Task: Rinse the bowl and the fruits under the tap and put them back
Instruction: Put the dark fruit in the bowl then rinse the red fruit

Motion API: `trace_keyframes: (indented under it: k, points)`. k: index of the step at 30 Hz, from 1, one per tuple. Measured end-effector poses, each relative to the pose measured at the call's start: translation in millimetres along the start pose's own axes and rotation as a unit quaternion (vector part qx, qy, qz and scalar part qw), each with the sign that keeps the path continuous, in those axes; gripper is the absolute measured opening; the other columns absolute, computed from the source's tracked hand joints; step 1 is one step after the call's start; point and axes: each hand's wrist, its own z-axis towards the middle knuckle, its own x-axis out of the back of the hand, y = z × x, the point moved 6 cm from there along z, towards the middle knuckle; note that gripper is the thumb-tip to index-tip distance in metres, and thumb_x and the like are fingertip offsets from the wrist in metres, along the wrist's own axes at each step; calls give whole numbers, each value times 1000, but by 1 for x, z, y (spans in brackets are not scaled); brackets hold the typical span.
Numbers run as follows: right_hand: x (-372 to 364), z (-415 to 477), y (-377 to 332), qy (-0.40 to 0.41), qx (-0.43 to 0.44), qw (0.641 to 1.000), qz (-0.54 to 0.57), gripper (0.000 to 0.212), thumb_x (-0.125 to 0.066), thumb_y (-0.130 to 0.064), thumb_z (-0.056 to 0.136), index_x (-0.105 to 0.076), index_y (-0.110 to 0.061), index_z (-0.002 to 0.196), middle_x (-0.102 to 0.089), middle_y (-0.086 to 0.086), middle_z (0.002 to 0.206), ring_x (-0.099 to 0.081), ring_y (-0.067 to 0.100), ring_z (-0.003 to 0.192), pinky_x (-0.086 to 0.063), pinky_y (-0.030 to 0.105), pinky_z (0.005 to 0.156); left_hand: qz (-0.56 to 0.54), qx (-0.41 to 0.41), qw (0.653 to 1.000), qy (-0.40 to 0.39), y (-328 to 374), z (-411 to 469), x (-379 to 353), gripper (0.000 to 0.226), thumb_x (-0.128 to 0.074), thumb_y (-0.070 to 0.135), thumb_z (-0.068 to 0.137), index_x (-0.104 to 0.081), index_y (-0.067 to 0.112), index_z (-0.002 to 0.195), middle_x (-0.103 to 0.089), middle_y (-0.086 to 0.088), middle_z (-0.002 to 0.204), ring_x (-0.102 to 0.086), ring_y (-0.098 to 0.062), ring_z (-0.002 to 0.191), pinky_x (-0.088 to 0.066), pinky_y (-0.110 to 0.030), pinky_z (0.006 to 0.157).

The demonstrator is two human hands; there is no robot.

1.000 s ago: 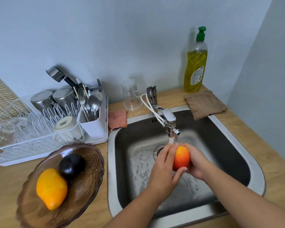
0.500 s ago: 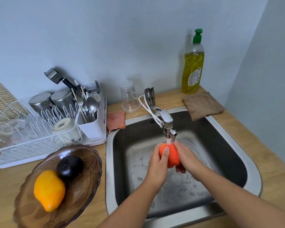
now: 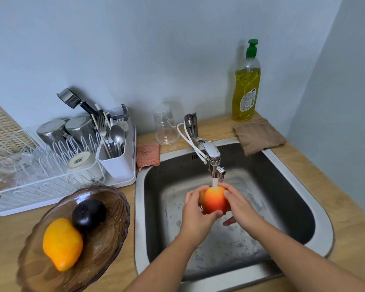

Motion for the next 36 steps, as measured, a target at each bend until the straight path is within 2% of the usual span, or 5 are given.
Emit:
trace_keyframes:
  k: [7, 15, 19, 29, 36]
  points:
    - [9, 8, 4, -14, -133, 986, 96, 28, -44, -42, 95, -57, -21, 109, -59, 13, 110, -65, 31, 93, -59, 44, 71, 59, -92, 994, 5, 5, -9, -5, 70, -85, 11, 66, -49, 51, 111, -39, 25, 125, -47, -2, 115, -51, -20, 94]
    - [-8, -1, -1, 22, 40, 997, -63, 39, -35, -49, 96, -35, -41, 135, -48, -9, 125, -53, 12, 107, -52, 36, 85, -262, 162, 951, -24, -20, 5, 4, 35, -66, 27, 88, -56, 15, 120, -62, -13, 117, -67, -26, 99, -58, -29, 75]
    - [-2, -1, -16, 6, 54, 997, -53, 18, -34, -40, 99, -51, -39, 104, -58, -6, 97, -55, 6, 76, -42, 14, 54, -238, 195, 951, -27, -19, 3, -7, 36, -51, 38, 96, -57, 12, 119, -66, -9, 89, -65, -19, 67, -55, -30, 66]
    - [10, 0, 10, 24, -65, 994, 87, 30, -29, -40, 101, -49, -37, 122, -55, 7, 115, -63, 28, 93, -53, 31, 61, -30, 21, 998, -52, 3, 11, -13, 58, -73, 7, 79, -46, 38, 120, -44, 10, 126, -53, -12, 107, -47, -21, 89]
    - [11, 4, -12, 50, 38, 998, -4, 24, -35, -28, 101, -48, -47, 97, -49, -15, 102, -54, 10, 92, -45, 23, 66, -207, 88, 972, -73, -12, 7, -14, 58, -77, 15, 79, -49, 29, 127, -58, -4, 122, -63, -17, 106, -54, -34, 93]
